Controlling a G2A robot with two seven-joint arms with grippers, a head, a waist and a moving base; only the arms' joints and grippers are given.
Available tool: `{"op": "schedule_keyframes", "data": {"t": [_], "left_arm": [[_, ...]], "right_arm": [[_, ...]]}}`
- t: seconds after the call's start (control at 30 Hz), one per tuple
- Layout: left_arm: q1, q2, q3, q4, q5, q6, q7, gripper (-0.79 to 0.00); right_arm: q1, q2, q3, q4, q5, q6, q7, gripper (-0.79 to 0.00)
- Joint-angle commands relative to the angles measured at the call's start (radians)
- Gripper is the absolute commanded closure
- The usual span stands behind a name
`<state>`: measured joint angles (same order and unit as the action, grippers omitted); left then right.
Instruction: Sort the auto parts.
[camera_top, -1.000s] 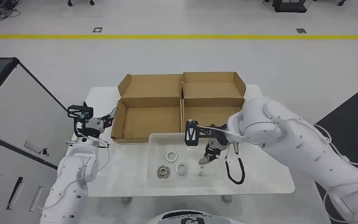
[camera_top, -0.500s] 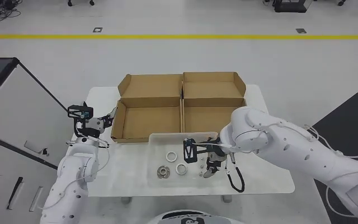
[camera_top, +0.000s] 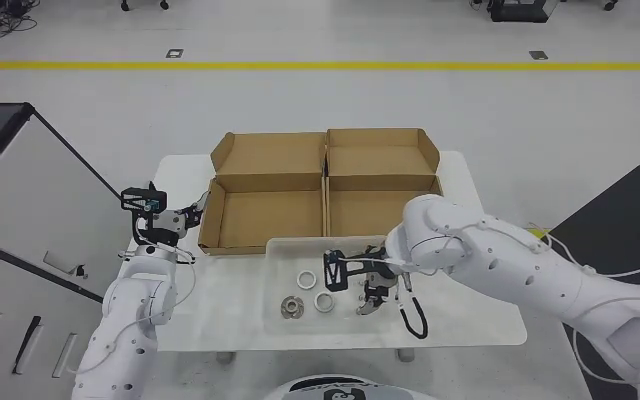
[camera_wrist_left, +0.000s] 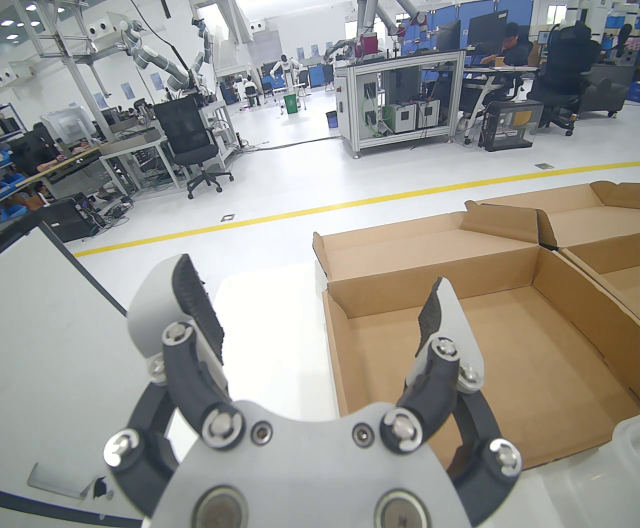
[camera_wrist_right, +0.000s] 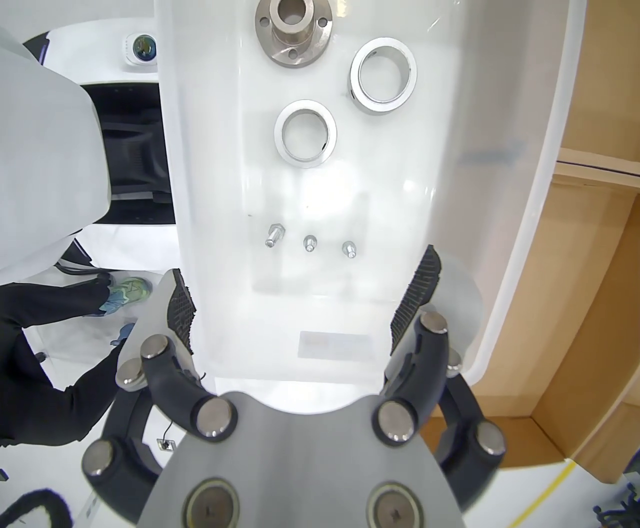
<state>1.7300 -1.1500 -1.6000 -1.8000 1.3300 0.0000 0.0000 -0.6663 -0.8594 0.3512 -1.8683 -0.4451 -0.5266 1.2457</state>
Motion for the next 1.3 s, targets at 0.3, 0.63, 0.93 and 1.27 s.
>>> {"op": "schedule_keyframes", "data": {"t": [0.3, 0.63, 0.93, 1.27], "left_arm": [[0.0, 0.0, 0.0, 0.0, 0.0, 0.0, 0.0, -0.785], [0.0, 0.0, 0.0, 0.0, 0.0, 0.0, 0.0, -0.785], [0.0, 0.0, 0.0, 0.0, 0.0, 0.0, 0.0, -0.785], [0.0, 0.0, 0.0, 0.0, 0.0, 0.0, 0.0, -0.785]], "right_arm": [[-0.019, -0.024, -0.016, 0.035, -0.036, 0.004, -0.019, -0.785], [-0.043, -0.028, -0.016, 0.043, -0.082, -0.003, -0.025, -0.785], [-0.045, -0.028, 0.0, 0.037, -0.098, 0.021, -0.04, -0.785], [-0.045, -0.028, 0.0, 0.037, -0.098, 0.021, -0.04, -0.785]]}}
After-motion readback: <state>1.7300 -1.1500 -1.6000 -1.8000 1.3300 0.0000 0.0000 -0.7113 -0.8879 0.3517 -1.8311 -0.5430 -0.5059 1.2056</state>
